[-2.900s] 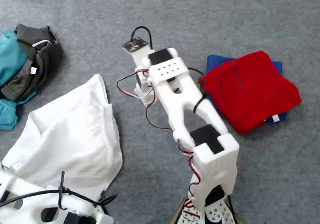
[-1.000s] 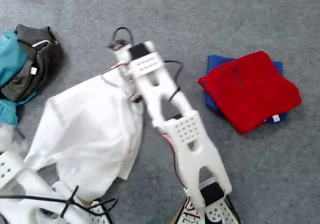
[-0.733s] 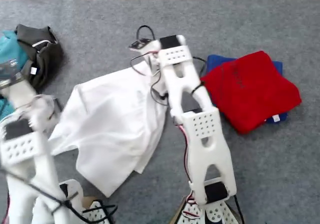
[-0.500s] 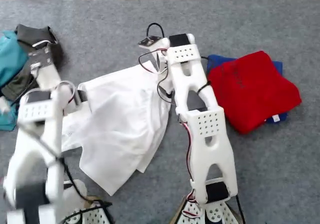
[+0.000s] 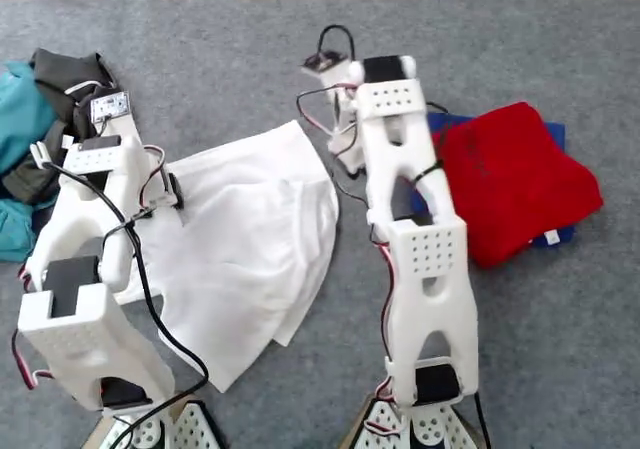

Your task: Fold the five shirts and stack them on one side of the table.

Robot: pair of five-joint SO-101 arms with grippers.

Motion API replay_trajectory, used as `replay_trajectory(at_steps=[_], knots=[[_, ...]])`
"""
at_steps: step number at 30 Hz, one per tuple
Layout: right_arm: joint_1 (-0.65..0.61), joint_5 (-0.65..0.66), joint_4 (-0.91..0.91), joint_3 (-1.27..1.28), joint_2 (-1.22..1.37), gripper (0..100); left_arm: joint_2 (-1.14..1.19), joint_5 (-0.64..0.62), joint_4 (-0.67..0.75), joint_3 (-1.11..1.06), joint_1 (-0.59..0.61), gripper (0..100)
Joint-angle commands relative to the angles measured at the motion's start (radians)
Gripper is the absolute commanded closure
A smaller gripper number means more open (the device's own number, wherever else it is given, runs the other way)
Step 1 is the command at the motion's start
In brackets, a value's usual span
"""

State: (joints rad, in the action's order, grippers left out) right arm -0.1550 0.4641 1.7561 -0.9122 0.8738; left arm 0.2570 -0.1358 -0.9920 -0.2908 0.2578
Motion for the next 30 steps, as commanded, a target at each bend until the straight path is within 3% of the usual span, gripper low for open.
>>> replay_trajectory(at_steps=[1,4,7,16,20,24,30], knots=[[0.015,-0.009,0.008,0.004,-0.124,93.9,-0.023,0.000,-0.049,0.068,0.039,97],[-0.009,-0.023,0.008,0.005,-0.165,94.0,-0.052,-0.005,-0.112,0.124,0.031,96],[-0.080,-0.121,0.008,0.005,-0.182,93.3,-0.071,-0.005,-0.166,0.183,0.030,95],[-0.376,-0.356,-0.018,0.058,-0.082,71.5,-0.072,0.002,-0.198,0.265,0.051,95],[-0.384,-0.434,-0.014,0.054,0.047,77.0,-0.069,-0.043,-0.144,0.262,0.104,95],[-0.351,-0.457,0.000,0.058,0.091,98.3,-0.069,-0.127,-0.061,0.206,0.176,95],[-0.261,-0.470,0.012,0.157,-0.001,98.3,-0.069,-0.129,0.006,0.173,0.243,95]])
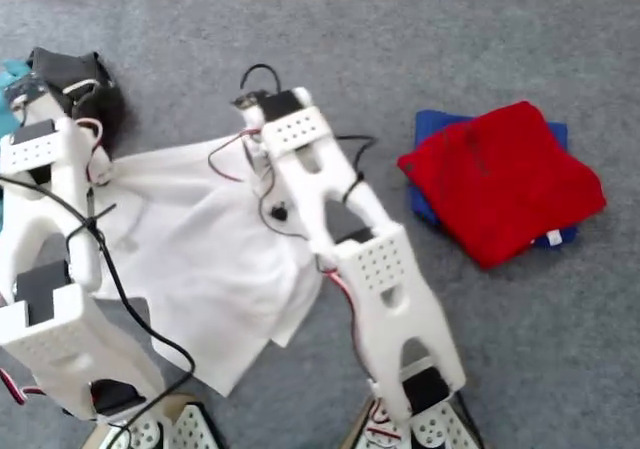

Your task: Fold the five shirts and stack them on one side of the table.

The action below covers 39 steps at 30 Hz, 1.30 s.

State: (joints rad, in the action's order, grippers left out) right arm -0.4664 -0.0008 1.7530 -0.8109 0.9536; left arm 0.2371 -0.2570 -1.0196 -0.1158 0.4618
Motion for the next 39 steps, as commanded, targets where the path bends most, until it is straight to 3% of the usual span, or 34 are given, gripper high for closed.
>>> replay_trajectory(at_steps=[1,6,13,19,28,35,39], knots=[[0.058,-0.003,0.015,0.097,-0.119,98.3,-0.049,-0.008,0.038,-0.012,0.041,95],[0.089,0.086,0.014,0.409,-0.344,98.3,-0.049,-0.005,0.043,-0.045,0.041,95],[0.178,0.422,0.012,0.837,-0.622,98.1,-0.049,-0.005,0.043,-0.044,0.047,95],[0.147,0.591,0.012,1.086,-0.840,97.5,-0.051,-0.008,0.014,-0.041,0.048,95],[0.103,0.603,0.012,1.156,-1.135,67.9,-0.051,-0.006,-0.018,-0.039,0.048,95],[0.107,0.542,-0.002,0.980,-1.139,68.3,-0.072,-0.003,-0.069,-0.010,0.065,95],[0.107,0.442,-0.040,0.872,-1.030,76.6,-0.117,0.029,-0.189,0.062,0.111,95]])
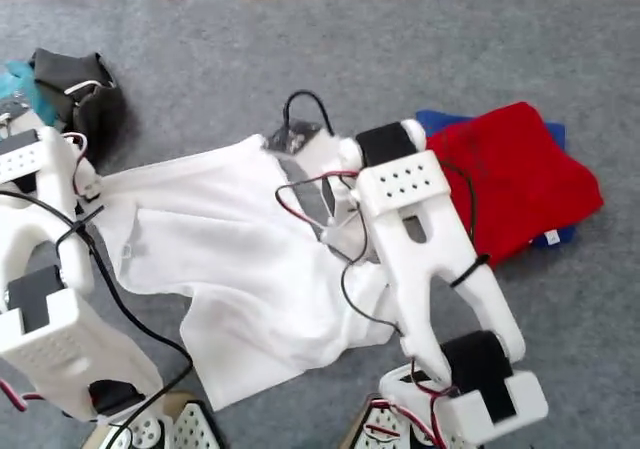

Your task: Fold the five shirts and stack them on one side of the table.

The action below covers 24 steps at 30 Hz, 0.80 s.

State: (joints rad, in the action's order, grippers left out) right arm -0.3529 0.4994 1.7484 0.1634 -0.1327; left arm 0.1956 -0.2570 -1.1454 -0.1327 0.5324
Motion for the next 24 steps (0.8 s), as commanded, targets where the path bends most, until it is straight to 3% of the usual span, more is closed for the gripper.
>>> replay_trajectory(at_steps=[1,8,13,19,24], knots=[[-0.006,-0.091,-0.064,-0.122,0.096,79.4,-0.091,0.057,-0.092,0.094,0.051,96],[-0.072,-0.276,-0.180,-0.269,0.424,86.8,-0.212,0.216,-0.278,0.117,0.188,97],[-0.137,-0.287,-0.100,-0.387,0.610,86.8,-0.229,0.316,-0.368,0.116,0.363,97],[-0.137,-0.292,0.006,-0.495,0.719,86.8,-0.209,0.451,-0.430,0.039,0.481,96],[-0.140,-0.292,0.011,-0.487,0.697,87.0,-0.210,0.539,-0.476,-0.019,0.572,82]])
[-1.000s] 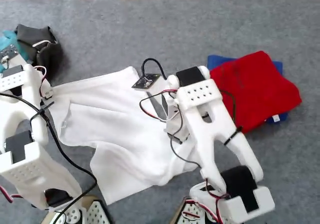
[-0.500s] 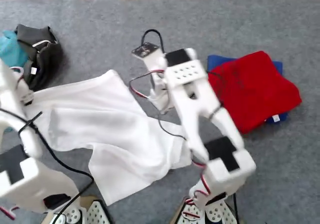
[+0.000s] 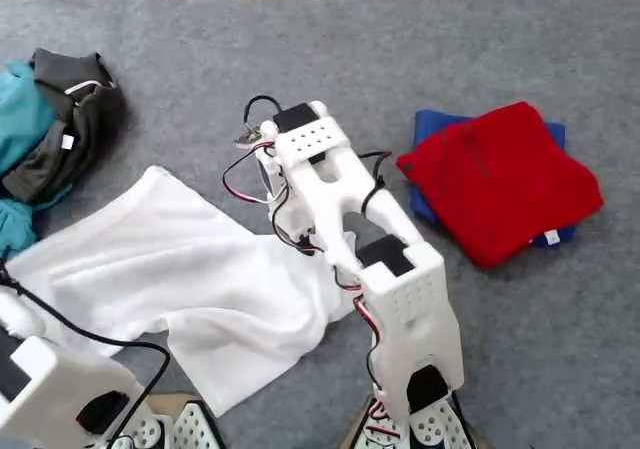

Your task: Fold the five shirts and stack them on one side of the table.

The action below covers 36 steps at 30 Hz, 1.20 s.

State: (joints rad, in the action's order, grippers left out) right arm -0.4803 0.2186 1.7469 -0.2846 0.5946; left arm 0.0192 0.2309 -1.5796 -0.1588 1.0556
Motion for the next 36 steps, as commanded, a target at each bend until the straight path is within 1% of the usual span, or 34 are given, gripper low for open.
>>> replay_trajectory(at_steps=[1,4,5,8,9,11,13,15,17,19,21,24,27,28,30,33,36], knots=[[-0.011,-0.011,0.014,-0.030,-0.050,87.0,-0.034,0.068,-0.078,0.028,0.061,78],[-0.015,0.000,0.008,0.031,-0.139,86.9,-0.032,0.080,-0.184,0.139,0.068,72],[-0.015,0.000,0.005,0.048,-0.166,86.9,-0.034,0.077,-0.181,0.168,0.067,72],[0.000,0.000,-0.018,0.082,-0.231,86.9,-0.035,-0.015,-0.181,0.286,0.058,72],[0.015,0.000,-0.025,0.087,-0.243,86.9,-0.034,-0.060,-0.181,0.334,0.028,72],[0.049,-0.005,-0.037,0.082,-0.260,86.9,-0.025,-0.158,-0.181,0.412,-0.070,72],[0.089,-0.005,-0.051,0.079,-0.274,86.9,-0.023,-0.241,-0.180,0.458,-0.220,72],[0.120,-0.006,-0.046,0.068,-0.277,86.9,-0.020,-0.313,-0.164,0.475,-0.397,72],[0.140,-0.009,-0.044,0.073,-0.280,87.1,0.002,-0.373,-0.060,0.452,-0.556,72],[0.152,-0.009,-0.044,0.073,-0.277,87.1,0.046,-0.434,0.083,0.417,-0.661,72],[0.155,-0.009,-0.046,0.071,-0.277,87.1,0.110,-0.483,0.226,0.384,-0.716,72],[0.155,-0.005,-0.043,0.053,-0.283,87.1,0.221,-0.534,0.379,0.380,-0.756,72],[0.149,-0.002,-0.021,0.038,-0.275,87.1,0.333,-0.589,0.439,0.427,-0.783,72],[0.149,0.000,-0.025,0.035,-0.275,87.1,0.371,-0.611,0.437,0.450,-0.785,72],[0.149,0.038,-0.029,0.013,-0.274,87.1,0.442,-0.669,0.391,0.504,-0.782,76],[0.153,0.120,-0.026,-0.012,-0.274,87.1,0.539,-0.747,0.262,0.630,-0.785,80],[0.155,0.209,-0.028,-0.041,-0.274,87.1,0.617,-0.835,0.141,0.774,-0.789,80]])
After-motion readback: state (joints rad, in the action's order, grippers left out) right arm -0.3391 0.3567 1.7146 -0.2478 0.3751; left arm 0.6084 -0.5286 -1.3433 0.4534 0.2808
